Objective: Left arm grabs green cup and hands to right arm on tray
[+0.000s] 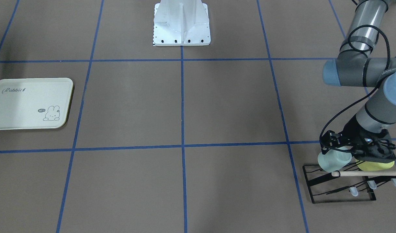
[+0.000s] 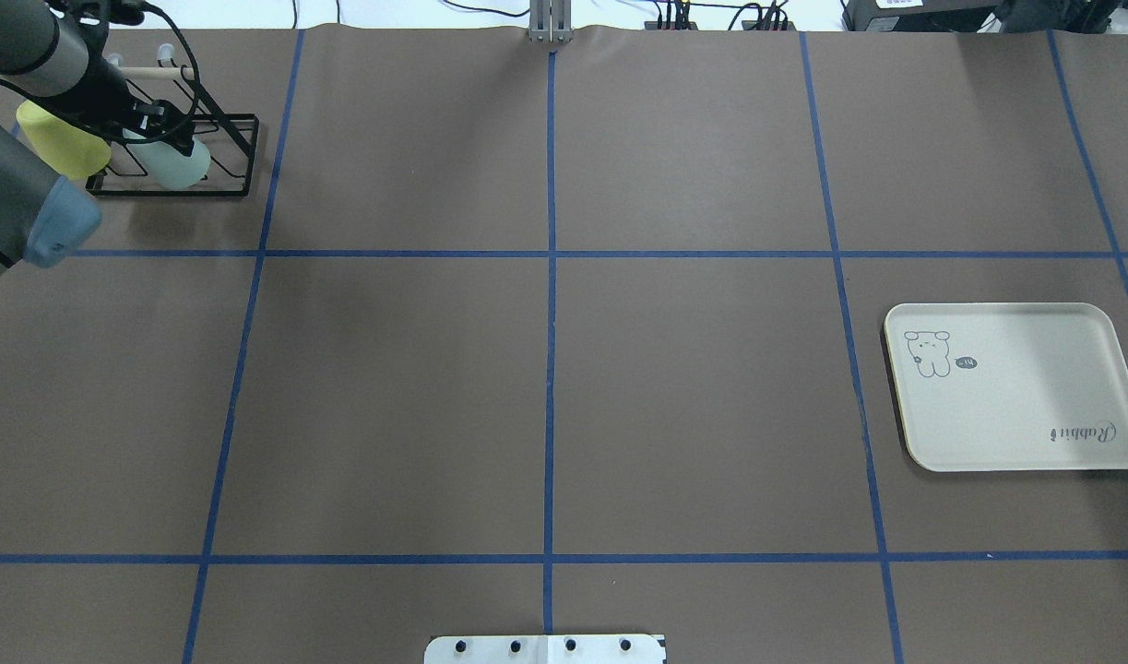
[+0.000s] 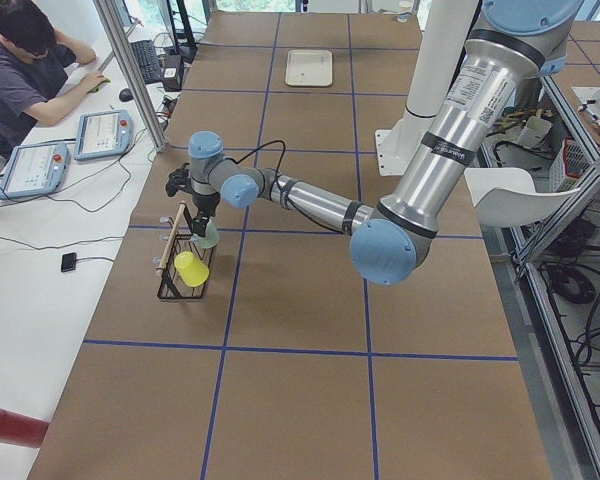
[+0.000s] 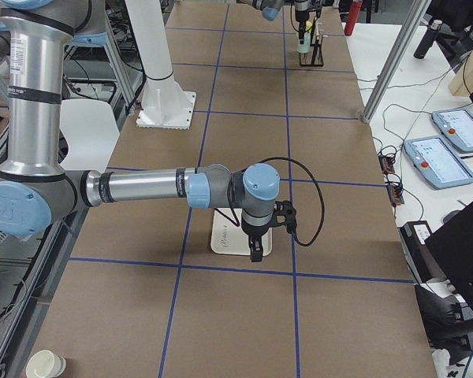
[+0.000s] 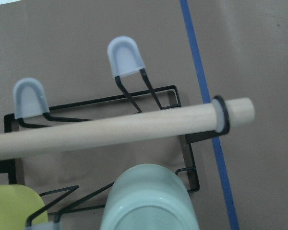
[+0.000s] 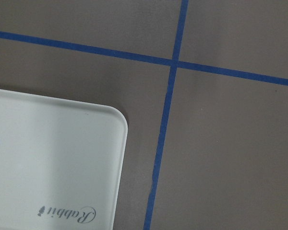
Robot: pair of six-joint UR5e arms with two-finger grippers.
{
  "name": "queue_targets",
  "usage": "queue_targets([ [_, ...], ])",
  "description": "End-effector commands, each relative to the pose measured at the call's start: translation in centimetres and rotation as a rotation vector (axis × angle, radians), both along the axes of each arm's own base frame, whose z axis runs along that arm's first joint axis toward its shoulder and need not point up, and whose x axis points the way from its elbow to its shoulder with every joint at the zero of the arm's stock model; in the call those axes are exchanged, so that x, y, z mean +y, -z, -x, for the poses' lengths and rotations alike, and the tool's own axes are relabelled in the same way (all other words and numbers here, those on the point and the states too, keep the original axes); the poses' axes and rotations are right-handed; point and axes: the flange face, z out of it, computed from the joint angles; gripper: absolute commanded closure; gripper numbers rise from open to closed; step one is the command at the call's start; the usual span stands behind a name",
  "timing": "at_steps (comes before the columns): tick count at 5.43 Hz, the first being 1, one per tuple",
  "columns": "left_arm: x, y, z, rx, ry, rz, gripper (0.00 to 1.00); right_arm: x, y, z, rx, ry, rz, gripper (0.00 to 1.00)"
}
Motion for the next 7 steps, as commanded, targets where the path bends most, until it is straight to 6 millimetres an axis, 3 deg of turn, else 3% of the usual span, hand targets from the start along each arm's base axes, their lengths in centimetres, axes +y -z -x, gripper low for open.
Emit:
queue_targets([
  [1, 0.0, 0.0, 0.1, -0.001, 0.000, 0.000, 0.20, 0.0, 0.1, 0.0, 0.000, -0.001, -0.001, 0.00],
  [3, 0.0, 0.0, 0.1, -0.001, 0.000, 0.000, 0.20, 0.0, 0.1, 0.0, 0.000, -0.001, -0.001, 0.00],
  [4, 0.1, 0.2, 0.1, 0.000, 0.001, -0.004, 0.29, 0.0, 0.2, 0.0, 0.000, -0.001, -0.002, 0.00],
  [6, 0.2, 0.8, 0.5, 0.006, 0.007, -0.015, 0.68, 0.0, 0.2, 0.0, 0.000, -0.001, -0.002, 0.00],
  [7, 0.7, 2.6, 1.1, 0.021, 0.012, -0.044, 0.76, 0.0, 0.2, 0.0, 0.000, -0.001, -0.002, 0.00],
])
